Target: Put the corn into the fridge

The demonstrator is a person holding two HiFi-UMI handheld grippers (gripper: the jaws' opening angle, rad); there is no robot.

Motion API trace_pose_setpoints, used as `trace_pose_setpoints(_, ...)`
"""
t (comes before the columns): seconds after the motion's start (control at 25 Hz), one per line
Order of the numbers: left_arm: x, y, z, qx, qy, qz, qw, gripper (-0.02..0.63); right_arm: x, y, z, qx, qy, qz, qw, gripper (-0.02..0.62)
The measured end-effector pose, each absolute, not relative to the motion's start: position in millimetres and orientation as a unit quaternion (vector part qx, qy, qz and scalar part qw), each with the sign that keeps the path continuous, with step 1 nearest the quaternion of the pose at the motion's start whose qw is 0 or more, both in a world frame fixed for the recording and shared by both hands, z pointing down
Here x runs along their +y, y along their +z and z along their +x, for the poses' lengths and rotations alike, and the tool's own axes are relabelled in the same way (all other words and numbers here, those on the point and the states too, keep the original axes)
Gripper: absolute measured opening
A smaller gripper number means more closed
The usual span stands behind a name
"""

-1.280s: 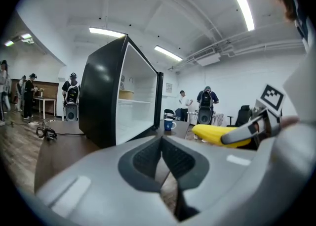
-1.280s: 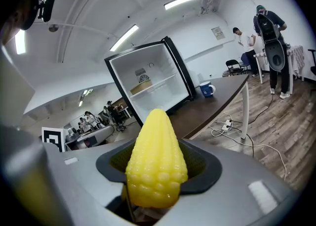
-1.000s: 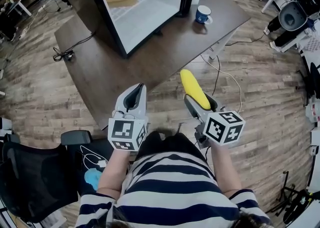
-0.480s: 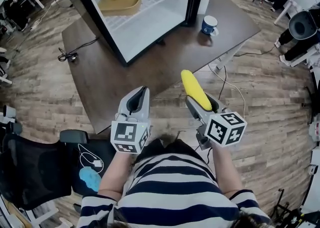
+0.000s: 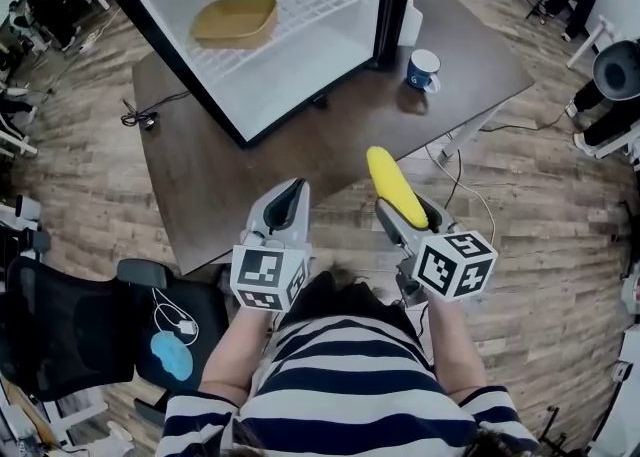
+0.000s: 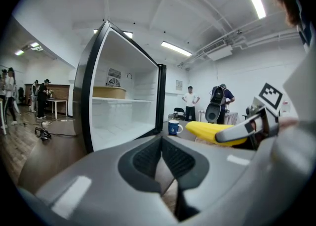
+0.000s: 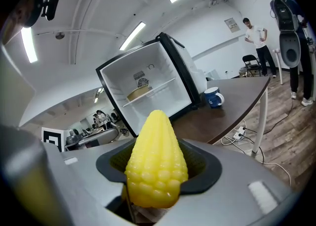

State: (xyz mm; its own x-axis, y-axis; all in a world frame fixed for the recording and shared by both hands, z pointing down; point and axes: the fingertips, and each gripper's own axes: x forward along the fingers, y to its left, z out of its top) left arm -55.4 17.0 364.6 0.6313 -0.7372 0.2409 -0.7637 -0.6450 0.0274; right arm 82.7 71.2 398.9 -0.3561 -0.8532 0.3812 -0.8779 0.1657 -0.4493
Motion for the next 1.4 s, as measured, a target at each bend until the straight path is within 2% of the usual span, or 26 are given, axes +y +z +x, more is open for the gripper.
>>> trace_pose_setpoints(0.88, -62, 353, -85, -0.366, 0.102, 0.924, 0.046, 0.000, -13, 368, 41, -0.737, 0.274, 0.617, 0.031, 0.249)
trace_pose_setpoints(1.4, -99, 337, -59, -0.387, 0.072, 0.918, 0.043, 0.000, -79, 330, 56, -0.764, 0.232, 0.601, 0.026, 0.249)
